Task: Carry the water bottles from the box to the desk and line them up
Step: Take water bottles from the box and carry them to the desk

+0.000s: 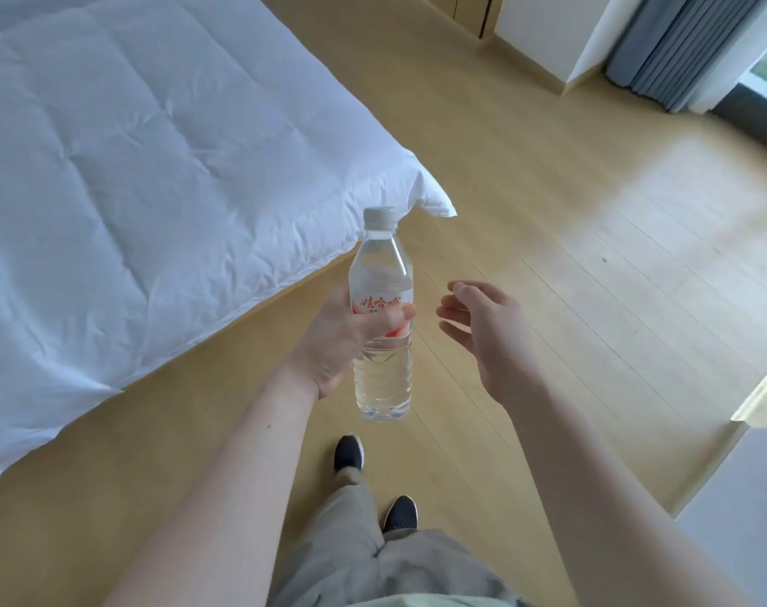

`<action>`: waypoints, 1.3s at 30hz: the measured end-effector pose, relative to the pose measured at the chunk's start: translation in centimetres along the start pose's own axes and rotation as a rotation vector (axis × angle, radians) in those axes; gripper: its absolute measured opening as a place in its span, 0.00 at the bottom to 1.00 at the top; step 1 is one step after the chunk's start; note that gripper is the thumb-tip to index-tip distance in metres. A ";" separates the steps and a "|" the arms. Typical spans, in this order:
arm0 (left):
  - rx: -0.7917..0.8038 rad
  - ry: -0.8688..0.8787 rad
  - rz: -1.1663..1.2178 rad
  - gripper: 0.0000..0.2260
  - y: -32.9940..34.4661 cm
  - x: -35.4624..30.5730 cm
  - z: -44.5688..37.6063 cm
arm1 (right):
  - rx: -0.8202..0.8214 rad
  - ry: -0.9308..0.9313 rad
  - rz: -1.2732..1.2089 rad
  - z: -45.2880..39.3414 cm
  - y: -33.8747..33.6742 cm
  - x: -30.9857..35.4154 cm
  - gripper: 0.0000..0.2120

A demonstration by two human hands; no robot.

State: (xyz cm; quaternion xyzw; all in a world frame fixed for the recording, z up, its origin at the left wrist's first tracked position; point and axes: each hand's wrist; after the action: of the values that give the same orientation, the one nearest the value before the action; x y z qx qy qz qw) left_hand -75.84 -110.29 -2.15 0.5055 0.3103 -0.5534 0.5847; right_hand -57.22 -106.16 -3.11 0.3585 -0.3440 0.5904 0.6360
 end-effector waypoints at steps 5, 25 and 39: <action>0.041 -0.040 -0.025 0.19 -0.7 -1.3 -6.0 | -0.064 0.008 -0.031 -4.7 -0.7 1.9 0.08; 0.246 -0.069 -0.130 0.29 -2.4 -10.4 -31.3 | -0.240 -0.012 -0.146 -23.2 -1.0 13.0 0.07; 0.162 -0.101 -0.165 0.29 7.0 -13.0 -48.6 | -0.197 -0.001 -0.107 -38.6 -13.1 22.7 0.06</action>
State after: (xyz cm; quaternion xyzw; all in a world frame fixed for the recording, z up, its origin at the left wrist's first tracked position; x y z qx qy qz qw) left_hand -62.12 -61.33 -2.80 0.4956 0.2752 -0.6476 0.5092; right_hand -42.15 -61.99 -3.73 0.3125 -0.3811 0.5186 0.6987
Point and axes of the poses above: each hand's wrist, its own z-axis away from the middle knuckle, its own y-axis out of the palm, x = y × z, and after that the axes turned 3 degrees about x, right-handed
